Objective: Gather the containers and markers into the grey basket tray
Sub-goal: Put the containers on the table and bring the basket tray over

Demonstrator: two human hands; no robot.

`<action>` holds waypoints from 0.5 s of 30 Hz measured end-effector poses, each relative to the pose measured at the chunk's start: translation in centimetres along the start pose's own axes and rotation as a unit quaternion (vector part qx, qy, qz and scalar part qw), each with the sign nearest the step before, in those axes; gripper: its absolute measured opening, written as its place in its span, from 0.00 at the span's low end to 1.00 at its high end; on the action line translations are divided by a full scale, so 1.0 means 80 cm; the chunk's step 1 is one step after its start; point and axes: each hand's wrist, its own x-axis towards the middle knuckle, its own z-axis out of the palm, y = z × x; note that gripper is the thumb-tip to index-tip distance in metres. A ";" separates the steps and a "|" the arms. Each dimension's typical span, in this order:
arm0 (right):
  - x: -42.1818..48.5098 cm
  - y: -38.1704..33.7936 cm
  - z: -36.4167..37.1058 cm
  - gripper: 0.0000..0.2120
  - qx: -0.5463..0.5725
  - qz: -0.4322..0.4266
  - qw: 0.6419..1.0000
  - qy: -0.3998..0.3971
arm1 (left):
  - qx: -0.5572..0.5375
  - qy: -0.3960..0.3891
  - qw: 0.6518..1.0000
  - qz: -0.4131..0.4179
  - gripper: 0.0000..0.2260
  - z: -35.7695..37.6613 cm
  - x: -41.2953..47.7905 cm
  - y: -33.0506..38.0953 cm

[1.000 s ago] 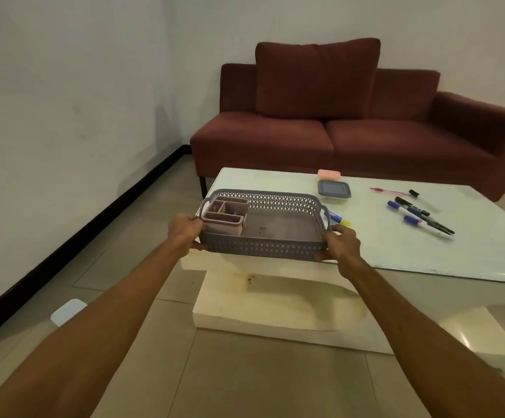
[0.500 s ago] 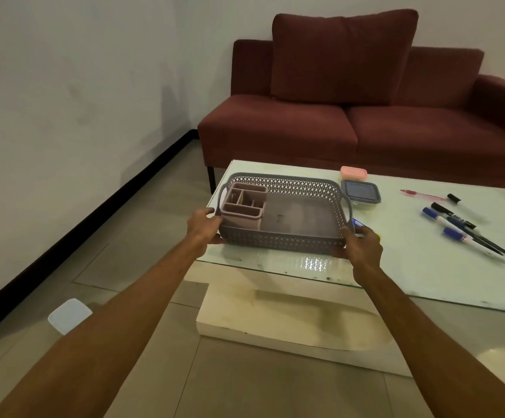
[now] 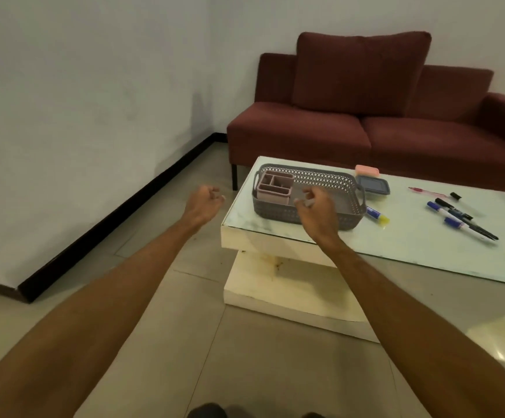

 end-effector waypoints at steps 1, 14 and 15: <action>-0.005 -0.009 0.006 0.14 -0.006 -0.015 1.000 -0.024 | 0.009 0.007 1.000 0.005 0.17 -0.012 -0.007 -0.003; -0.018 -0.035 0.297 0.14 0.021 -0.061 0.956 -0.287 | 0.074 0.062 0.990 -0.103 0.15 -0.074 0.013 -0.227; -0.015 -0.037 0.326 0.14 0.023 -0.060 0.951 -0.302 | 0.072 0.066 0.988 -0.119 0.16 -0.078 0.022 -0.250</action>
